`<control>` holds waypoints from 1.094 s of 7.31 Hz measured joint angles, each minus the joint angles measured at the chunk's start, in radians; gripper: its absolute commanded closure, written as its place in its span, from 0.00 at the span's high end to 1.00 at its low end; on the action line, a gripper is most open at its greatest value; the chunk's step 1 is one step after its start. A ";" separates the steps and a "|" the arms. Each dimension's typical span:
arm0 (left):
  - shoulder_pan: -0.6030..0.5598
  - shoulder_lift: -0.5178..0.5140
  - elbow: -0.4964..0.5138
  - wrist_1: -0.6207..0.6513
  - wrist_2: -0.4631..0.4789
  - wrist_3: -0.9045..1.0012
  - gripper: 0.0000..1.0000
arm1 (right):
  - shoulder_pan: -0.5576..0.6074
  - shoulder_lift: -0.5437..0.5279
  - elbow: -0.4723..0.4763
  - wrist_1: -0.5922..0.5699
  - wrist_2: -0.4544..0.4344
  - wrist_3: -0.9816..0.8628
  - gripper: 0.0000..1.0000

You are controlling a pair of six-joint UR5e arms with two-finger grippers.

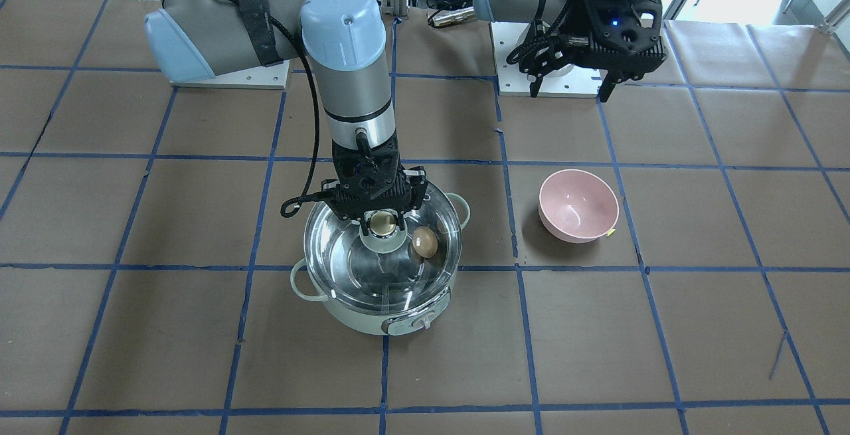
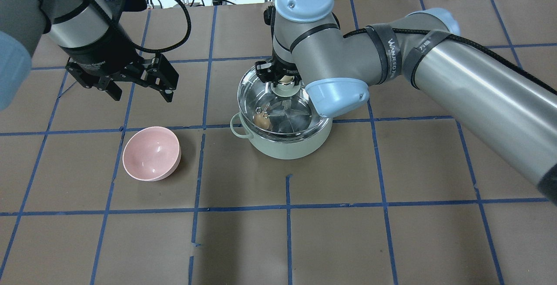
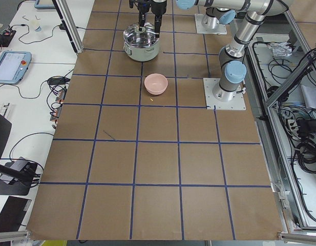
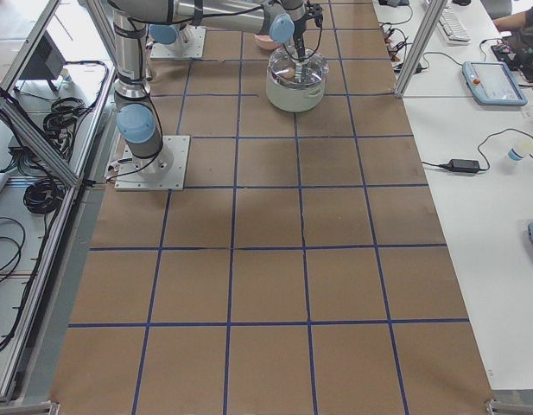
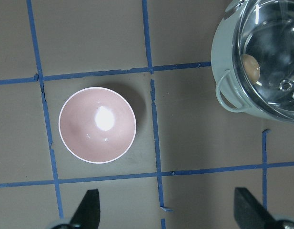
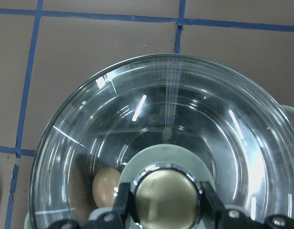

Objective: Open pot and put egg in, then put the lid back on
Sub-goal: 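Lower the glass lid onto the pot with the right gripper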

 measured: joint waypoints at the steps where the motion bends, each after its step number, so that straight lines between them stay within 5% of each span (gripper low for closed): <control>1: 0.000 0.000 0.000 0.000 0.000 0.000 1.00 | 0.000 0.000 0.000 -0.004 -0.002 0.001 0.80; 8: 0.000 0.002 0.000 -0.001 0.000 0.000 1.00 | -0.003 0.002 0.003 -0.037 -0.004 0.004 0.81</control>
